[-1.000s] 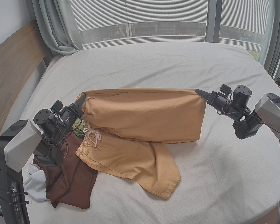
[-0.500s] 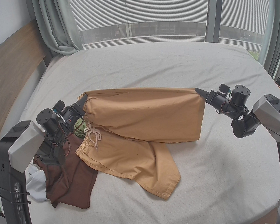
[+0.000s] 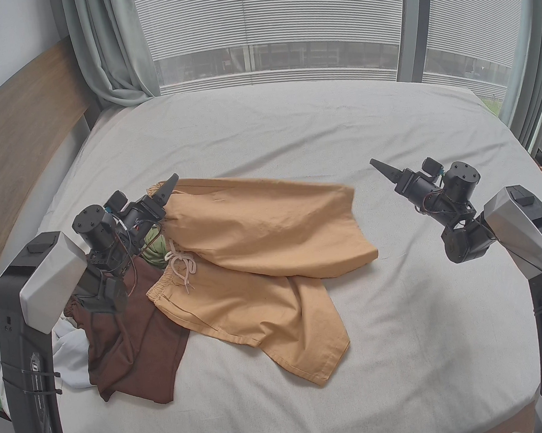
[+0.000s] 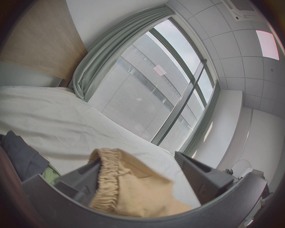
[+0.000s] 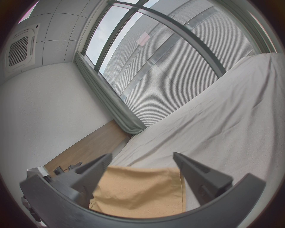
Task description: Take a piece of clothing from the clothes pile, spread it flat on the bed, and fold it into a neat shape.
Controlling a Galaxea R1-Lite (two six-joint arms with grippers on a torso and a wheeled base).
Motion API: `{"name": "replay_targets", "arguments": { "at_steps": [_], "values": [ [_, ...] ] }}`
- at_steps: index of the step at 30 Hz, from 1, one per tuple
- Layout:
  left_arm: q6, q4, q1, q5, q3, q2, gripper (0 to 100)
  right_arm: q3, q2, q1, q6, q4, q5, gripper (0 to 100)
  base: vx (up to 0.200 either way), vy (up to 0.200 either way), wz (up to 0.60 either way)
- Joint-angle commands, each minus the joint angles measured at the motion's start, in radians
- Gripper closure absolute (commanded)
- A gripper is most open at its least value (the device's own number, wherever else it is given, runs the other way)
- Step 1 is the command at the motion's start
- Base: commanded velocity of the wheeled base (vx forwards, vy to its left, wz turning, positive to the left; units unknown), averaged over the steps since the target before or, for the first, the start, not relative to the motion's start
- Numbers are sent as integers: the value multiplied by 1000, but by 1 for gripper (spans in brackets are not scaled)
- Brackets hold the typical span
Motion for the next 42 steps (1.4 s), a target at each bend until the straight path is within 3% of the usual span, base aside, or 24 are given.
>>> {"name": "replay_targets", "arguments": {
  "at_steps": [1,11,22,28,35,42],
  "values": [
    [-24,51,-5,17,-49,-3,0,-41,41,1,-2,15,-30,0,0,0,0],
    [-21,209,-8,103,-47,-26,0,281,-100,42,-101,-32,-29,0,0,0,0],
    [27,194,13,119,218,-154,0,674,-141,130,-168,-252,-29,0,0,0,0],
    [30,65,6,57,466,-247,0,793,-126,165,-171,-296,-29,0,0,0,0],
    [31,-99,13,-106,707,-276,0,821,-63,188,-177,-296,-29,0,0,0,0],
    [83,-108,12,-140,746,-270,0,858,-37,243,-177,-293,-29,0,0,0,0]
  ]
}}
